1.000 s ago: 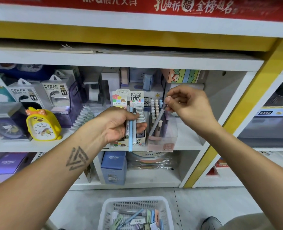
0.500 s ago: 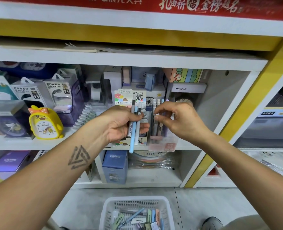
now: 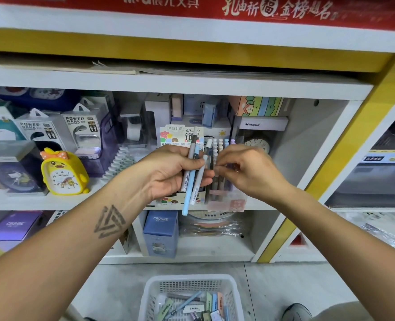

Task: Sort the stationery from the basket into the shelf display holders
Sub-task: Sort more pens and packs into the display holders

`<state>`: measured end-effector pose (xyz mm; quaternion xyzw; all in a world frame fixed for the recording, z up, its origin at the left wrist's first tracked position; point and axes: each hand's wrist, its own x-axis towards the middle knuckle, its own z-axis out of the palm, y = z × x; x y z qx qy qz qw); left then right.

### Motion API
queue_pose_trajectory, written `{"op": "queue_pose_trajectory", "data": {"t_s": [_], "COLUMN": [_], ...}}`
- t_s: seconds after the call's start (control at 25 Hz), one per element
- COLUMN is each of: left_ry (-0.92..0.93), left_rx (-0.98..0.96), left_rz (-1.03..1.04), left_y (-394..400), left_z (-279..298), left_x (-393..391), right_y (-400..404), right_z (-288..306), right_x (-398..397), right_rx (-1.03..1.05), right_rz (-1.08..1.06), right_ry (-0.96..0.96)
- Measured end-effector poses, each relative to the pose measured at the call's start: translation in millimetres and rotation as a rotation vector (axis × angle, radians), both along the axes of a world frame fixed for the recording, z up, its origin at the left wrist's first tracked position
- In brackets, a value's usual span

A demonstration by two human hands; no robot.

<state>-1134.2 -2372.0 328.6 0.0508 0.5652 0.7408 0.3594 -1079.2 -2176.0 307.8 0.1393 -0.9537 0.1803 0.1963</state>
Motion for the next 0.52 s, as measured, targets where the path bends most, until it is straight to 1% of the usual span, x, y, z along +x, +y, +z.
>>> {"op": "queue_pose_trajectory", "data": {"t_s": [0.04,0.16,0.2,0.24,0.32,0.4,0.44,0.52], "left_ry": [0.015,0.053,0.061,0.062,0.046,0.012,-0.004,-0.002], "left_rx": [0.01,0.034,0.039,0.046,0.065,0.08,0.082,0.049], "left_rz": [-0.019,-0.093,-0.122,-0.148,-0.169,-0.105,-0.041,0.069], "left_y": [0,3,4,6,8,9,9,9], "left_z": [1,2,2,2,3,5,5,5], "left_x": [1,5,7,9,10,7,4,0], "right_y": [0,0,0,1,5,17,25,43], "right_z": [3,9,10,10,15,22,26,31], "right_x": [-1,-2,-2,-2,-2,-1,0,1], "right_rx": [-0.159,-0.778,-0.914,-0.994,-1.085,-1.18,-1.189,-1.064], "right_rz": [-0.022,-0.079,-0.055,-0.024,0.005,-0.031,-0.073,-0.168], "right_ry": [-0.023,-0.149,-0.186,-0.204,-0.199,-0.137,-0.079,0.054]}}
